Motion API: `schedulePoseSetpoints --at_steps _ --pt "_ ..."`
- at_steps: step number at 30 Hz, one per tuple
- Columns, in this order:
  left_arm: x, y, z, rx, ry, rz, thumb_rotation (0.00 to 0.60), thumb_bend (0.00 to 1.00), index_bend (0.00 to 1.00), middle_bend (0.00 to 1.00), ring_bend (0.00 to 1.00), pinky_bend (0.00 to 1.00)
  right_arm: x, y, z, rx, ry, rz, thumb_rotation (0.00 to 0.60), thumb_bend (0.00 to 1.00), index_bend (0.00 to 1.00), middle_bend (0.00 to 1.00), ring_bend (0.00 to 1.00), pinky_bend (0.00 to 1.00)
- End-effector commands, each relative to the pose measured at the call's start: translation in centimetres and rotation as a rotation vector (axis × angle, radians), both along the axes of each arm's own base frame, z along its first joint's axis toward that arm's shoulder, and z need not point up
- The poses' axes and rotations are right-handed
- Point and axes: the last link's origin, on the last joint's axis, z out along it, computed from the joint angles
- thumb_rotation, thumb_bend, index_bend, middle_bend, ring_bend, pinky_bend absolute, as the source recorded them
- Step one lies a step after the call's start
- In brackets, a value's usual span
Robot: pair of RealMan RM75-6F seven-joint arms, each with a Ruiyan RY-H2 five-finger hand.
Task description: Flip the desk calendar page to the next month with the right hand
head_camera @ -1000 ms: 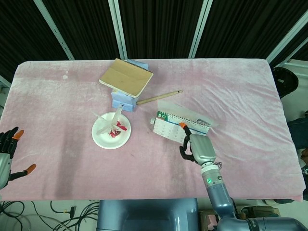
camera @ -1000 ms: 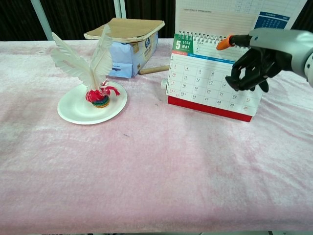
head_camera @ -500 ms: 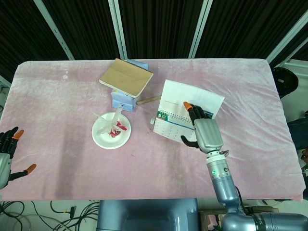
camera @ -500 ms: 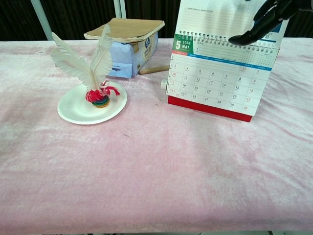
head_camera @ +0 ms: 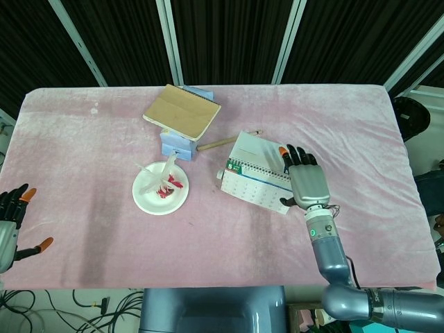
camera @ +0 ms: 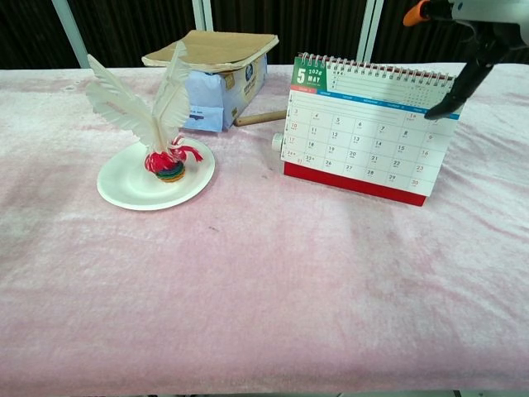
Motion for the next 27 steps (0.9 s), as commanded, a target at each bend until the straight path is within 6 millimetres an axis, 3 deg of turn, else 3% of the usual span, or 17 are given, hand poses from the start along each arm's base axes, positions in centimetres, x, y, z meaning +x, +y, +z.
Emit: schedulePoseSetpoints --at_steps 1,4,10,15,19,22,24,27 --pt "0.0 0.0 0.0 -0.004 0.002 0.004 0.600 0.00 0.00 0.00 0.00 0.00 -1.4 0.5 -0.1 0.074 0.052 -0.050 0.600 0.00 0.00 0.07 0.08 0.10" --pt "0.0 -0.1 0.0 -0.005 0.000 0.004 0.600 0.00 0.00 0.00 0.00 0.00 -2.3 0.9 0.2 0.117 0.081 -0.093 0.600 0.00 0.00 0.10 0.10 0.10" --pt "0.1 -0.1 0.1 0.002 0.001 0.002 0.600 0.00 0.00 0.00 0.00 0.00 -2.1 1.0 1.9 0.035 0.011 -0.041 0.600 0.00 0.00 0.01 0.02 0.10" --pt "0.0 -0.1 0.1 0.004 0.005 0.001 0.600 0.00 0.00 0.00 0.00 0.00 -3.9 3.3 4.2 -0.070 -0.030 0.053 0.600 0.00 0.00 0.00 0.00 0.10" --pt "0.0 -0.2 0.1 -0.006 0.026 0.002 0.600 0.00 0.00 0.00 0.00 0.00 -7.5 6.5 5.7 -0.100 0.009 0.074 0.600 0.00 0.00 0.00 0.00 0.10" --pt "-0.1 -0.3 0.0 -0.015 0.048 0.009 0.600 0.00 0.00 0.00 0.00 0.00 -11.6 9.9 6.4 -0.089 0.050 0.050 0.600 0.00 0.00 0.00 0.00 0.10" --pt "0.0 -0.3 -0.1 -0.013 0.073 0.003 0.600 0.00 0.00 0.00 0.00 0.00 -15.3 13.4 6.9 -0.083 0.093 0.035 0.600 0.00 0.00 0.00 0.00 0.10" --pt "0.1 -0.4 -0.2 -0.009 0.082 -0.003 0.600 0.00 0.00 0.00 0.00 0.00 -17.6 15.5 7.1 -0.086 0.128 0.058 0.600 0.00 0.00 0.00 0.00 0.10"
